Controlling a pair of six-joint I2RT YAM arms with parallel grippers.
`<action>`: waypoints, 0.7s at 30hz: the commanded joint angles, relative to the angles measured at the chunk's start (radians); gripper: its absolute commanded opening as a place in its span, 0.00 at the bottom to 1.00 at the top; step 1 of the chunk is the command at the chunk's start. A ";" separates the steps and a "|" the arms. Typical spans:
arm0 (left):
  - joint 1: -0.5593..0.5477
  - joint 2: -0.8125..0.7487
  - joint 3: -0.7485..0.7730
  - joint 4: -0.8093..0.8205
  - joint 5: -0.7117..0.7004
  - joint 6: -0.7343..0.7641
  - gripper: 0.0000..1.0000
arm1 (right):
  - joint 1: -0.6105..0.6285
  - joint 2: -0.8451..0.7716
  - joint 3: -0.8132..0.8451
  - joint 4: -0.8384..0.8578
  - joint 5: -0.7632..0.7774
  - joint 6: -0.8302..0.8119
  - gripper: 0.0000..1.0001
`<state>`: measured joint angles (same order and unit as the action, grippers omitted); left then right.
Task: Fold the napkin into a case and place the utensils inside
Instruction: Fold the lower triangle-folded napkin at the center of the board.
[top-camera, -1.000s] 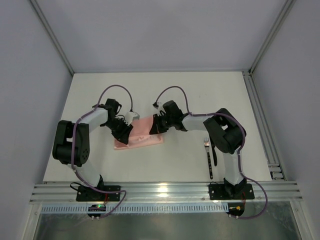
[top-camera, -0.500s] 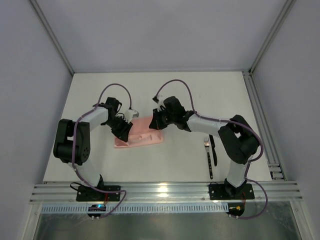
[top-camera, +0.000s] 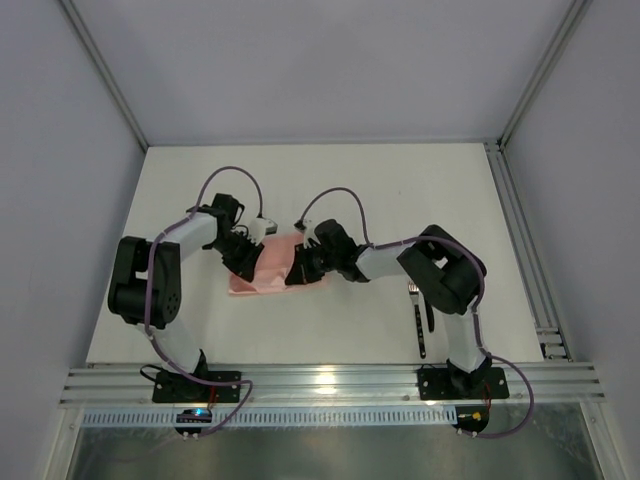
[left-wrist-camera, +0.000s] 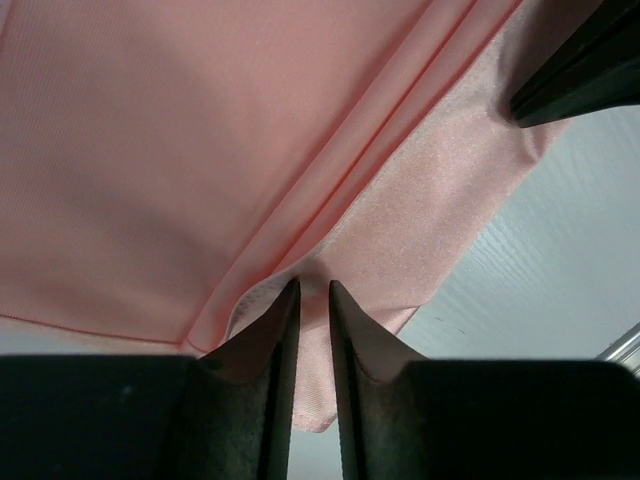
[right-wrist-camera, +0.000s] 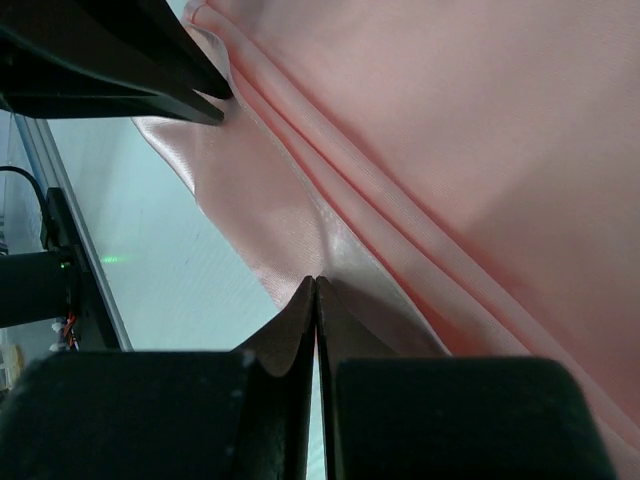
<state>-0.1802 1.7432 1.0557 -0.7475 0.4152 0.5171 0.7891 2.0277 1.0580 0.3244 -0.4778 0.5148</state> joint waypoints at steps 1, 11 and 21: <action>0.004 0.049 -0.005 0.062 -0.085 0.000 0.18 | -0.034 -0.037 -0.081 0.065 0.019 0.031 0.04; 0.005 0.072 -0.020 0.085 -0.116 0.008 0.07 | -0.114 -0.173 -0.274 0.076 0.056 0.050 0.04; 0.005 0.042 -0.029 0.088 -0.096 0.015 0.07 | -0.260 -0.383 -0.386 -0.040 0.070 -0.007 0.04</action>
<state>-0.1802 1.7561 1.0653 -0.7403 0.3893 0.5041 0.5510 1.7351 0.6739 0.3771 -0.4564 0.5568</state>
